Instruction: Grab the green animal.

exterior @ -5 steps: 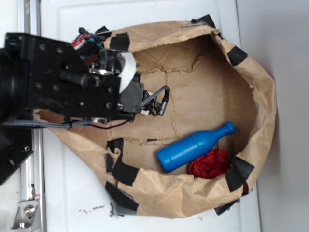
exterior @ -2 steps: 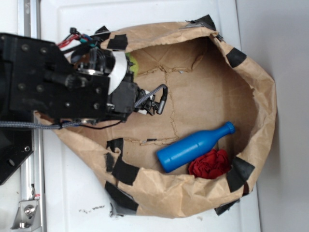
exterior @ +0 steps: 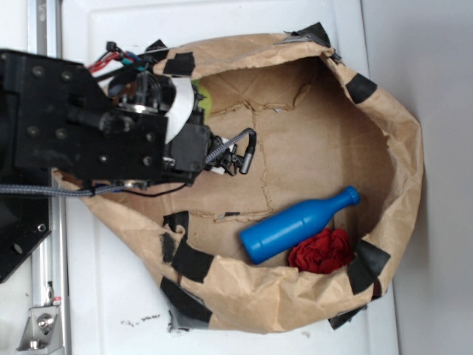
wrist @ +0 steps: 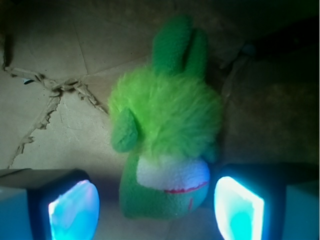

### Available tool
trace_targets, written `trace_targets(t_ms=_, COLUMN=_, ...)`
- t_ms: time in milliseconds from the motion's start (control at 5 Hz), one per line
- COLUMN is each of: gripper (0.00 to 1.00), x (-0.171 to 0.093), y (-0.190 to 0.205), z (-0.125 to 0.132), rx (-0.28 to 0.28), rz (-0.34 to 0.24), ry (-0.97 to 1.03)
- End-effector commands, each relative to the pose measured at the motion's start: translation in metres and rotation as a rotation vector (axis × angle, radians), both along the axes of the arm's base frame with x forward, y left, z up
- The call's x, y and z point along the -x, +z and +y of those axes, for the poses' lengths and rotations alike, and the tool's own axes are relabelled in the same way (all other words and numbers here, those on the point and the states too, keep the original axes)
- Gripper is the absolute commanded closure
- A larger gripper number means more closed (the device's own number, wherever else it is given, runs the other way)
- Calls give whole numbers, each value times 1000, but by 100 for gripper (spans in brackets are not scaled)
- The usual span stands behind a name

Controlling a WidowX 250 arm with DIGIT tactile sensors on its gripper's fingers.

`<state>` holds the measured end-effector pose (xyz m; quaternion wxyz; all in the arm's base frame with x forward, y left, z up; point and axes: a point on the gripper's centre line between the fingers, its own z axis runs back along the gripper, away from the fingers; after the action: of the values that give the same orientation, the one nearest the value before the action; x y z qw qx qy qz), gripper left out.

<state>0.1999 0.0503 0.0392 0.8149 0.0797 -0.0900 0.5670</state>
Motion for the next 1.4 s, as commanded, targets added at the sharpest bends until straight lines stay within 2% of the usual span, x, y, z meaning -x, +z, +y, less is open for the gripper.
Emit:
trace_targets(t_ms=0, gripper=0, x=6, y=3, z=16, rx=-5, rz=-7, ry=37)
trace_targets(t_ms=200, gripper=0, x=9, y=-2, z=45, rx=8, rz=-11, ry=69)
trace_targets(t_ms=600, gripper=0, x=13, y=-1, z=65, rx=-21, rz=13, ry=148)
trace_targets(t_ms=800, gripper=100, x=13, y=-3, z=68, rx=-28, rz=19, ry=174)
trace_targets(t_ms=1200, gripper=100, x=22, y=-4, z=70, rx=-23, rz=23, ry=205)
